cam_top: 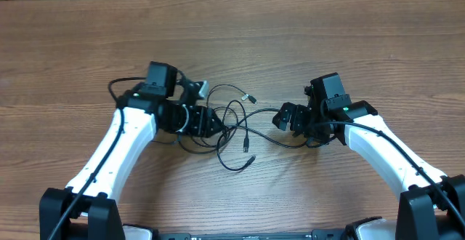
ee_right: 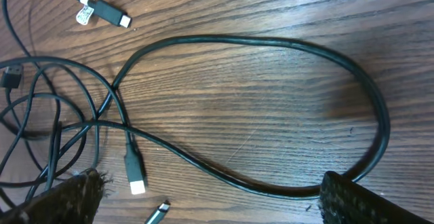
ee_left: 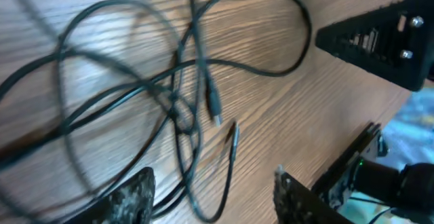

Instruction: Untangle cables

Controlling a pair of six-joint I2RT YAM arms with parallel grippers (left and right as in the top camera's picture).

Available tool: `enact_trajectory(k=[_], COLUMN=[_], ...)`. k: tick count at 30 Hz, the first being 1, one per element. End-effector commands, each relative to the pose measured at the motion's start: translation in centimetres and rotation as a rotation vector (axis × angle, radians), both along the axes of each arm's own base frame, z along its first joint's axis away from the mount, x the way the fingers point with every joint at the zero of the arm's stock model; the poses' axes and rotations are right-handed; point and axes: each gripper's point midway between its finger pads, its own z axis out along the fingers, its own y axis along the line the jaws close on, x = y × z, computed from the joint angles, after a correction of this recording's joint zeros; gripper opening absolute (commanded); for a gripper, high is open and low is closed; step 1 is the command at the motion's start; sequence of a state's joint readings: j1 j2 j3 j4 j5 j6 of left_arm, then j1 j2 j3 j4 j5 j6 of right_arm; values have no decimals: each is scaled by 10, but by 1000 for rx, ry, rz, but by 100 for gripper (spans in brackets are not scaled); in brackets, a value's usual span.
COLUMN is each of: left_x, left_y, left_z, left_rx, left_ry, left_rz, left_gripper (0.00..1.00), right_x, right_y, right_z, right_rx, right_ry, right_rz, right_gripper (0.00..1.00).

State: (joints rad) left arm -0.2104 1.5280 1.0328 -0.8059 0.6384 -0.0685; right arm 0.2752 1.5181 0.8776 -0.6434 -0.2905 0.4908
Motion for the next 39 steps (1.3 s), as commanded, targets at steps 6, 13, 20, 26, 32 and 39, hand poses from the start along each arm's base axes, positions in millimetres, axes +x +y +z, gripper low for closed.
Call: enact_trajectory(k=[6,13,20,26,32,39], left_x=[22,22,35,46,29,4], left_y=[-20,-35,-65,-74,-66,-52], left_z=[-20,-51,-23,110,207,260], left_rx=[253,289,123,19,-70,-88], left_ry=[-139,-92,-118,-369,-613,-845], left_rz=[83,74,-34,-72,-73,-124], left_gripper=[54,49,4,4,4,4], right_x=[4,2,-1,-1,10,6], right_y=[1,7,16,28,47,76], right_z=[8,10,14,22,39,70], right_rx=[9,44,100,176,290,481], right_ry=[-27,-18,-3,-9,-80,-155], right_rz=[-7,6,25,55,105,266], right_gripper=[100,100,100,100,100,100])
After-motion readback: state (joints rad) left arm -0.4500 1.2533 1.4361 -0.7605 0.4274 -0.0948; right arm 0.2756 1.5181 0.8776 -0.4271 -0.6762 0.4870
